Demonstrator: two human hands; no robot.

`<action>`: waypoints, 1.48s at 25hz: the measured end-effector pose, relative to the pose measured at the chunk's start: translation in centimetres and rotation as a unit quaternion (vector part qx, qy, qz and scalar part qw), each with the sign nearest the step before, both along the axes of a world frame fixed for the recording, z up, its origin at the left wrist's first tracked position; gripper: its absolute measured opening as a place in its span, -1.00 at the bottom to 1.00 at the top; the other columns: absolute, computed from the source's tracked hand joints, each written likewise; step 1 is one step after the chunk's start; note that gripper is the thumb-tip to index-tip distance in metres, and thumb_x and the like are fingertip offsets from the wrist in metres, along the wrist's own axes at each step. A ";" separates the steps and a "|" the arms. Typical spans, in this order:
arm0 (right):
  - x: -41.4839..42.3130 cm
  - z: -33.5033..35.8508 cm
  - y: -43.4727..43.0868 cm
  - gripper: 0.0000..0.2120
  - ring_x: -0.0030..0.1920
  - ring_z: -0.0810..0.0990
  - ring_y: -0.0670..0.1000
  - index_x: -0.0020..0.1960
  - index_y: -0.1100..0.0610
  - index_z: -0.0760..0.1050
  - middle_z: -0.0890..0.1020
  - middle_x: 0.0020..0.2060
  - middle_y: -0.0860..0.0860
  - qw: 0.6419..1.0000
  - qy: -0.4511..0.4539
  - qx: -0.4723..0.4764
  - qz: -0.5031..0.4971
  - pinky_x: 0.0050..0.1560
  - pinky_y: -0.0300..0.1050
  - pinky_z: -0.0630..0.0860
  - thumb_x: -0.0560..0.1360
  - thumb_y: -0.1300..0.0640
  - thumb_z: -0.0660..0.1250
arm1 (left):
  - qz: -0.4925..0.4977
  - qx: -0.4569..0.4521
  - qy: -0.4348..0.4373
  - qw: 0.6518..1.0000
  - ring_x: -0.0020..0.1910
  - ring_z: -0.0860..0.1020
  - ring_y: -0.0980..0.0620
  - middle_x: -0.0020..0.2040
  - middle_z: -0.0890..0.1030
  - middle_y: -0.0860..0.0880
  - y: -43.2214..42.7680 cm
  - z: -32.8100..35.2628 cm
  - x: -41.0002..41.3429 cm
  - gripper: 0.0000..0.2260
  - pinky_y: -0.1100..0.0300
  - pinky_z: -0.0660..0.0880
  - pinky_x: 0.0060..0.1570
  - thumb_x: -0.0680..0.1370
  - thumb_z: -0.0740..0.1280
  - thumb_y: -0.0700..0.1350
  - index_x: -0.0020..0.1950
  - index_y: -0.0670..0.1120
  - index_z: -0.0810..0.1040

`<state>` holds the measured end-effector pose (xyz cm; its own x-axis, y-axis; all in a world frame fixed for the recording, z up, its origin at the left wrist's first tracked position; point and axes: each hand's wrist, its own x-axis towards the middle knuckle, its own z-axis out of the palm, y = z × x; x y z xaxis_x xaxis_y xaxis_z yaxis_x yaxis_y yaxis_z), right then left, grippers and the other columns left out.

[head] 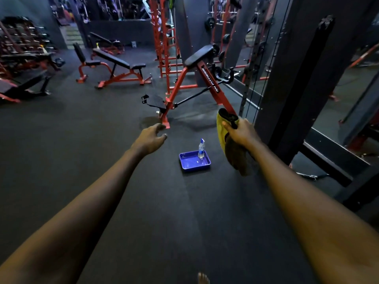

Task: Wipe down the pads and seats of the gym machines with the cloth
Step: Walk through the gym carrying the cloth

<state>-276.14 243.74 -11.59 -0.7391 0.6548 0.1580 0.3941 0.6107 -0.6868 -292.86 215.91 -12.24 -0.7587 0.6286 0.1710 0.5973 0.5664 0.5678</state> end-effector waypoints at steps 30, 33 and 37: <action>-72.6 -23.1 47.1 -0.53 0.27 0.52 0.32 0.33 0.13 0.50 0.54 0.21 0.26 0.984 -0.149 -0.080 0.048 0.29 0.11 0.45 0.57 -0.15 0.37 | 0.053 -0.074 -0.159 0.983 0.35 0.51 -0.06 0.38 0.55 -0.10 49.8 -21.2 -67.6 -0.63 0.23 0.35 0.27 0.60 0.33 -0.10 0.40 -0.13 0.50; -77.2 -29.8 49.6 -0.54 0.29 0.49 0.33 0.32 0.14 0.50 0.52 0.23 0.26 0.976 -0.182 -0.111 0.049 0.32 0.13 0.43 0.57 -0.14 0.37 | 0.072 -0.093 -0.183 0.976 0.34 0.51 -0.05 0.37 0.55 -0.10 53.3 -27.3 -71.9 -0.63 0.24 0.36 0.23 0.60 0.32 -0.08 0.41 -0.11 0.49; -81.3 -41.4 51.5 -0.54 0.30 0.48 0.33 0.31 0.14 0.49 0.51 0.24 0.25 0.959 -0.239 -0.145 0.044 0.32 0.14 0.42 0.58 -0.16 0.35 | 0.081 -0.127 -0.231 0.961 0.35 0.50 -0.02 0.39 0.53 -0.08 56.9 -38.0 -75.9 -0.62 0.30 0.31 0.16 0.61 0.31 -0.06 0.43 -0.09 0.47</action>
